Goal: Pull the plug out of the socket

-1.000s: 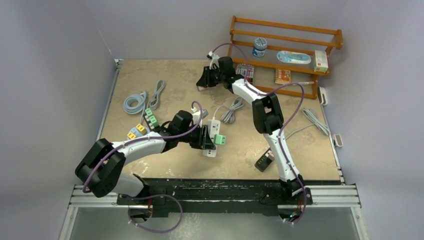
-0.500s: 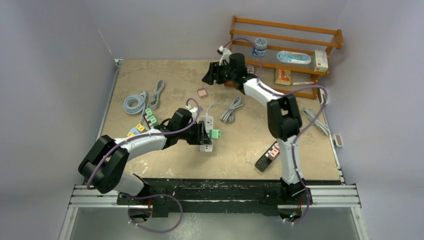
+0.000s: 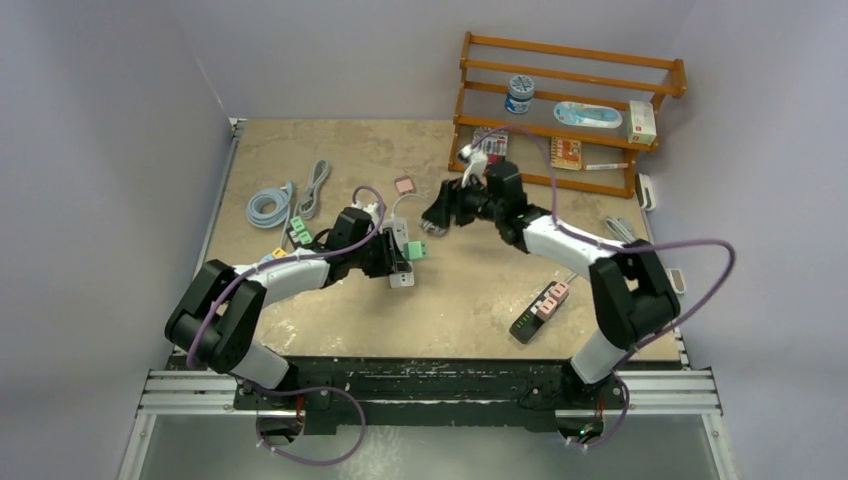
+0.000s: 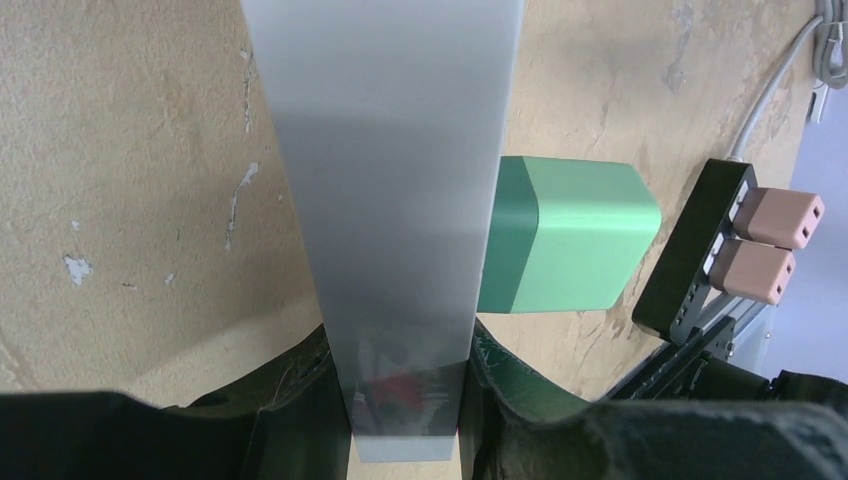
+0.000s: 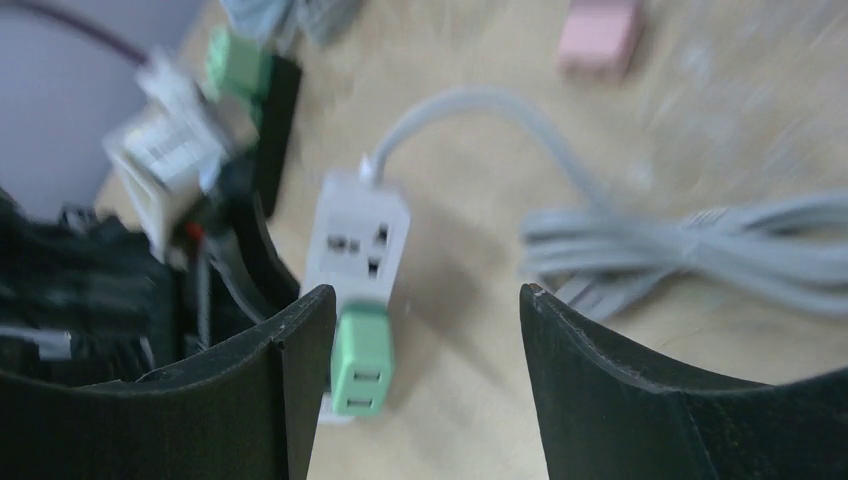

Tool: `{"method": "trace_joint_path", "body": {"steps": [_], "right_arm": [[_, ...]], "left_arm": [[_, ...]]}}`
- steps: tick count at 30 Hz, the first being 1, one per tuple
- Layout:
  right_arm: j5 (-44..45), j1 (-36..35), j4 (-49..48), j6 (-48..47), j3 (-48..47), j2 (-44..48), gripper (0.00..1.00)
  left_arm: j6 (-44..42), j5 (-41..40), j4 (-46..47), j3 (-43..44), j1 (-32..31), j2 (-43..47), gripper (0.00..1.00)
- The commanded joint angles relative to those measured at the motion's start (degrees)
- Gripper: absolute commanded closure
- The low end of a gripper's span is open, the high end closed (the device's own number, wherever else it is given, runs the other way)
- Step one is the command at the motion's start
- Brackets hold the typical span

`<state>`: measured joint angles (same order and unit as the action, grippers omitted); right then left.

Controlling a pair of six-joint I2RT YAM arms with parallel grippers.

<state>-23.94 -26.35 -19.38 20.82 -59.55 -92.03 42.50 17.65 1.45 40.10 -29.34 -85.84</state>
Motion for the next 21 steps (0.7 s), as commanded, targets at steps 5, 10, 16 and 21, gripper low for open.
{"method": "trace_joint_path", "body": {"steps": [5,10,16,21], "right_arm": [[-6.6,-4.8,-3.6,2.4,1.7,-8.3,0.32],[-10.1,-4.8,-3.7,2.8,1.4,-11.3,0.34],[-15.8,-4.9,-1.7,0.5,2.0,-13.3,0.43],[-19.6,-5.1,2.4,-3.3,0.0,-14.6,0.76]], "left_arm": [[1.1,-0.4,5.4,3.0,0.3,0.1,1.00],[0.7,-2.0,4.6,3.1,0.5,0.8,1.00],[-0.2,-3.3,3.9,4.7,0.6,-0.1,1.00],[-0.9,-4.1,3.6,4.9,0.6,0.0,1.00]]}}
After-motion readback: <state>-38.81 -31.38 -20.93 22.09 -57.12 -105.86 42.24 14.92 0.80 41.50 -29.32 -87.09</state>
